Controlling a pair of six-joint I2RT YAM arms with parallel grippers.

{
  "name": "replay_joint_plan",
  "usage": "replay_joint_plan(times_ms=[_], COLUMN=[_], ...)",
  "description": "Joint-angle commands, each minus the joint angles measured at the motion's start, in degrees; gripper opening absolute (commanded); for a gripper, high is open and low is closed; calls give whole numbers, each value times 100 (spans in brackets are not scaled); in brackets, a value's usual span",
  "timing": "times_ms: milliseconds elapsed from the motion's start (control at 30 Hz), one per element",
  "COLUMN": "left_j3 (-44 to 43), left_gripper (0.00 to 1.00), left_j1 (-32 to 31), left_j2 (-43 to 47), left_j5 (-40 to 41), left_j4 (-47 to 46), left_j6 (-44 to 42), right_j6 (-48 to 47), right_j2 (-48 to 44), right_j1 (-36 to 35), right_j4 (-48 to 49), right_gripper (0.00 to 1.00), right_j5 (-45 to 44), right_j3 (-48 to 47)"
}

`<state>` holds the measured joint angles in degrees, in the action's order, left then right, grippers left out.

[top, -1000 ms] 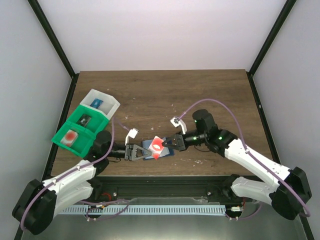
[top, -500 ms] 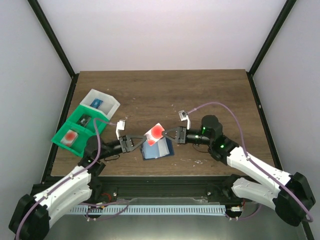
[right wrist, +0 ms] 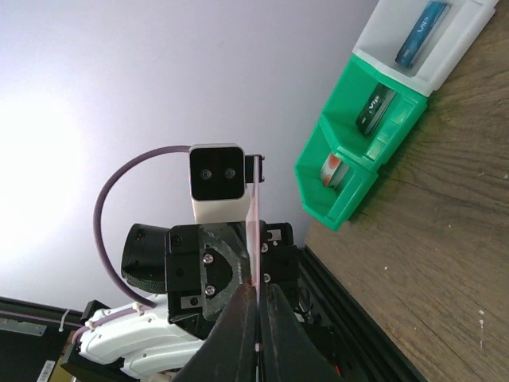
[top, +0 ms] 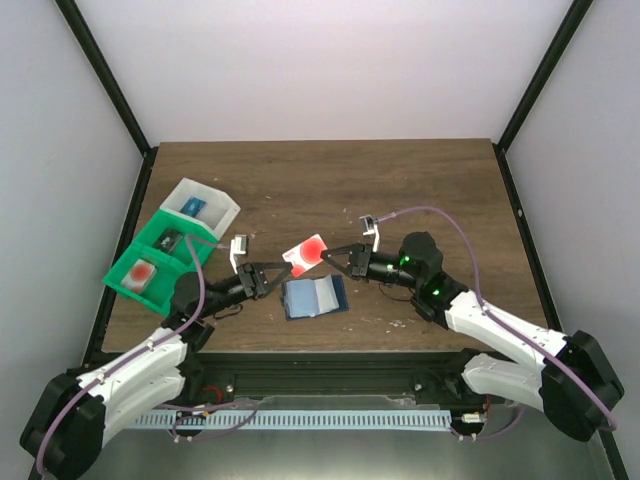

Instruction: Take the credit cards out of the card holder

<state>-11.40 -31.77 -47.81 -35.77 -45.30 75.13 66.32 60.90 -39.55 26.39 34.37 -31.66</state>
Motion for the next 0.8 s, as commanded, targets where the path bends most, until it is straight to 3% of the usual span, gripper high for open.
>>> replay_joint_plan(times_ms=[0,233,367,500,633,667,767], left_j3=[84,93,68,-50,-506,-611,-892], left_gripper=[0,0,0,0,0,0,0], left_j1=[4,18,41,241,735,867,1339], left_j2=[-58,-32,12,122,319,407,608], left_j5=[128,206,176,57,-335,-392,-517], left_j4=[-420,-352,-166,366,1768,2030,2795], left_j6=[55,-116,-274,-453,-1020,-1151,-1573], right_j6=[88,-29,-124,-350,-686,-772,-959], right_j2=[-47,-45,-101,-311,-680,-791,-1139], right_j1=[17,18,18,11,18,13,25], right_j4=[180,-12,-237,-670,-1286,-1441,-1826], right_gripper=[1,5,25,67,94,99,100], right_j5=[-103,-119,-185,-352,-534,-590,-747], right_j3=[82,114,129,136,134,140,229])
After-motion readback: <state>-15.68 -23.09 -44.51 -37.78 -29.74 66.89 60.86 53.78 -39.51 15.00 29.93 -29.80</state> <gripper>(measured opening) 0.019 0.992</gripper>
